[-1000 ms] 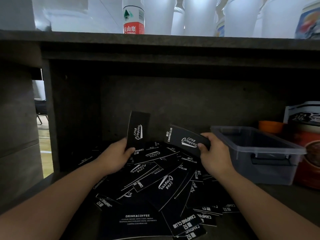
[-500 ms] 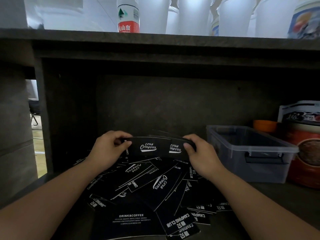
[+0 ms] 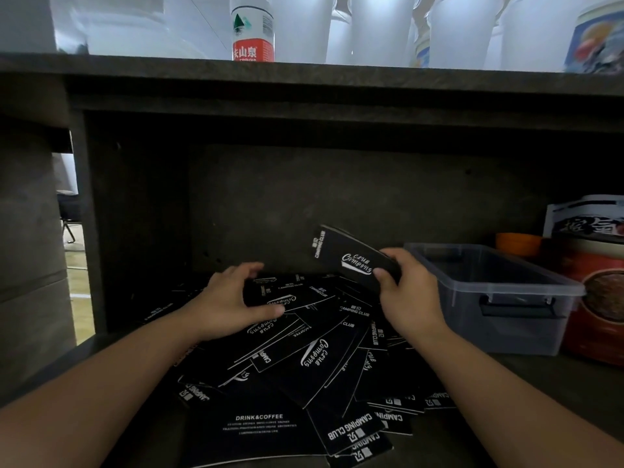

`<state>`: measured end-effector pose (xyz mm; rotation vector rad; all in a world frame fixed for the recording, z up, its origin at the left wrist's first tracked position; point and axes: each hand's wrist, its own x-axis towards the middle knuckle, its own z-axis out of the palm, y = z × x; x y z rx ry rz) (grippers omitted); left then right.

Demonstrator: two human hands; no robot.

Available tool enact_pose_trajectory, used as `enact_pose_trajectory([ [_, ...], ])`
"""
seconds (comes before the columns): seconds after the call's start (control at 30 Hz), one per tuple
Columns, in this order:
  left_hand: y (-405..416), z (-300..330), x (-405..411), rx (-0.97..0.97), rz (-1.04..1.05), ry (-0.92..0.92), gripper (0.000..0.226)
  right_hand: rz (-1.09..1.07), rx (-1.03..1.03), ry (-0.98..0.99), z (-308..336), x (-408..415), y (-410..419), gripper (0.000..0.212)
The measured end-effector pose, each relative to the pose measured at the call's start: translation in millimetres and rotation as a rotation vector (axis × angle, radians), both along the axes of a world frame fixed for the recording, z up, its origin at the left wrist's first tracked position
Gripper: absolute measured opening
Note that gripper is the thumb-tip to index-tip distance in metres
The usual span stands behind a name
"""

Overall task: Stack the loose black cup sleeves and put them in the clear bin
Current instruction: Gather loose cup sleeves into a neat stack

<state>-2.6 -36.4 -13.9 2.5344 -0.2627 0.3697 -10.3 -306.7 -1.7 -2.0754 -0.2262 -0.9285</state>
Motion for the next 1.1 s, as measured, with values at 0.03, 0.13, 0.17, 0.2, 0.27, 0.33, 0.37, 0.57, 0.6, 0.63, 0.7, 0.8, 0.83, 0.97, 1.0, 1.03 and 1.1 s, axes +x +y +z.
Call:
enact_pose_trajectory([
  [0.03,2,0,-1,0.086,0.002,0.057,0.114,-0.015,0.009,0.006,0,0,-2,0.022],
  [0.13,7,-3,4,0.113,0.003,0.089,0.116,-0.02,-0.035,0.091,-4,2,-2,0.02],
  [0.17,8,-3,4,0.076,0.003,0.079,0.104,-0.013,-0.063,0.14,-7,3,-1,0.019],
  [0.2,9,-2,4,0.025,-0.003,0.061,0.091,-0.007,-0.091,0.188,-8,4,-1,0.019],
  [0.27,7,-2,3,-0.099,-0.029,0.002,0.063,-0.009,-0.107,0.236,-9,5,-3,0.018],
  [0.33,4,-1,2,-0.296,-0.056,-0.085,0.055,-0.02,-0.076,0.222,-8,6,-5,0.018],
  [0.37,4,0,3,-0.411,-0.055,-0.125,0.059,-0.029,-0.066,0.208,-8,6,-5,0.018],
  [0.57,3,10,5,-0.866,0.046,-0.353,0.068,0.008,-0.042,0.149,-7,4,-5,0.021],
  [0.6,4,11,5,-0.88,0.045,-0.413,0.063,0.019,-0.061,0.153,-7,4,-4,0.021],
  [0.63,5,13,4,-0.879,0.051,-0.468,0.059,0.026,-0.086,0.159,-8,4,-3,0.022],
  [0.7,7,15,4,-0.888,0.058,-0.554,0.054,0.027,-0.138,0.172,-11,4,-1,0.025],
  [0.8,9,16,3,-0.911,0.058,-0.561,0.048,0.032,-0.196,0.209,-13,5,1,0.027],
  [0.83,8,15,3,-0.891,0.054,-0.528,0.046,0.035,-0.213,0.223,-13,6,1,0.028],
  [0.97,9,4,7,-0.578,0.076,-0.27,0.035,0.038,-0.223,0.268,-13,9,0,0.028],
  [1.0,9,1,8,-0.44,0.084,-0.18,0.036,0.04,-0.209,0.263,-13,8,0,0.028],
  [1.03,10,-1,9,-0.324,0.083,-0.095,0.038,0.044,-0.196,0.259,-13,8,0,0.027],
  [1.1,10,-3,10,-0.249,0.067,-0.017,0.034,0.044,-0.174,0.249,-13,8,1,0.027],
])
